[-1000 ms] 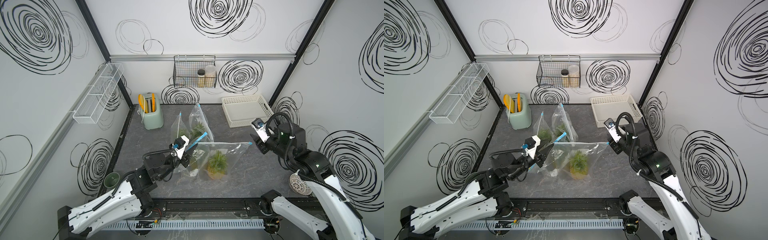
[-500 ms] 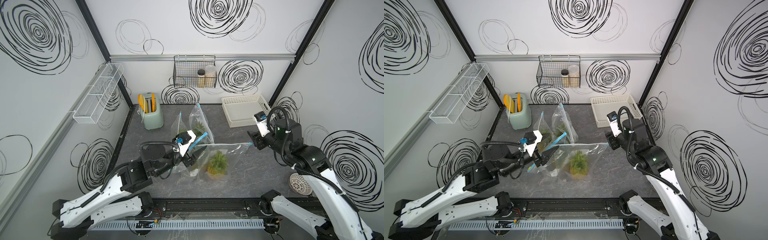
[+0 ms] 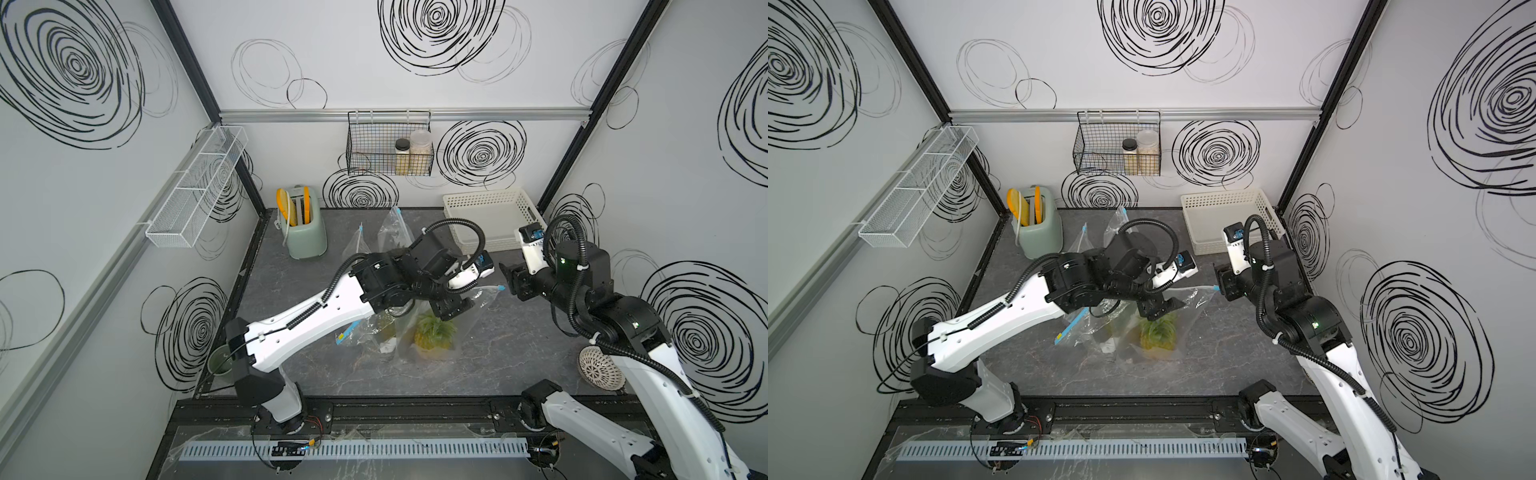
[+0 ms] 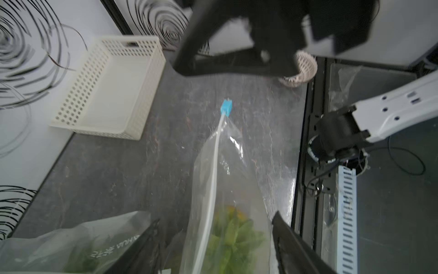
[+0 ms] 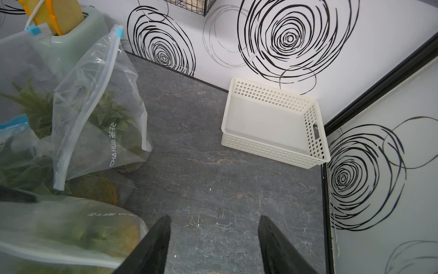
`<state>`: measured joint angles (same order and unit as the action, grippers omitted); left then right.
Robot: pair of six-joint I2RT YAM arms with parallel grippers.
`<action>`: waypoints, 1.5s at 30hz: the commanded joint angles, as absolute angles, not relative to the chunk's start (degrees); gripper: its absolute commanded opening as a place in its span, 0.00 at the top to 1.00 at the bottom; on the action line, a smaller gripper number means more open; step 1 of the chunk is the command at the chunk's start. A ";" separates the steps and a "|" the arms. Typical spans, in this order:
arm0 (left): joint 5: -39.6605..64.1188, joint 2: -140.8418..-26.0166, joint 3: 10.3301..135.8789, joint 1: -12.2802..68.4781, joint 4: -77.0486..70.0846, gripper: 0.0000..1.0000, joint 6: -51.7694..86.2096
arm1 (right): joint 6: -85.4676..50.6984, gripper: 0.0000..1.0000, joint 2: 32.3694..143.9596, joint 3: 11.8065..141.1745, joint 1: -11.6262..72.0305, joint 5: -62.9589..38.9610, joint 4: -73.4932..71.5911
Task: Open the zip-top bag and take out the pineapple
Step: Adjust the zipper food storage bag at the center of the board.
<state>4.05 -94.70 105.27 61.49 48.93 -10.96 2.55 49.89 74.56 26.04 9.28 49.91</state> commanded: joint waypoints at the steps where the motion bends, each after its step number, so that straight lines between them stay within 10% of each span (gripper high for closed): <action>1: 3.04 -95.46 109.16 61.74 55.45 0.25 -13.00 | 2.16 0.37 48.57 73.79 25.86 10.11 51.12; 7: 1.99 -97.21 108.81 61.66 55.63 0.40 -12.26 | 2.86 0.37 48.01 72.11 25.62 10.10 49.79; 12: 0.24 -98.29 109.76 62.12 55.31 1.00 -9.14 | 3.16 0.37 47.38 70.91 25.29 11.25 48.19; 36: -6.57 -105.73 119.83 56.54 43.88 0.99 18.51 | 3.00 0.36 45.75 64.87 16.53 6.12 42.40; 41: -4.93 -103.49 114.48 56.43 37.46 0.60 19.13 | 1.57 0.34 45.90 65.04 16.08 0.02 42.81; 45: -3.05 -101.11 111.44 54.78 34.12 0.49 19.25 | -2.72 0.34 45.35 64.83 16.08 -9.04 41.77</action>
<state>-4.34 -104.14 112.75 56.14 39.99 18.11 0.97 46.19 64.97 16.29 -0.95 43.77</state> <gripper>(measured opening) 0.506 0.656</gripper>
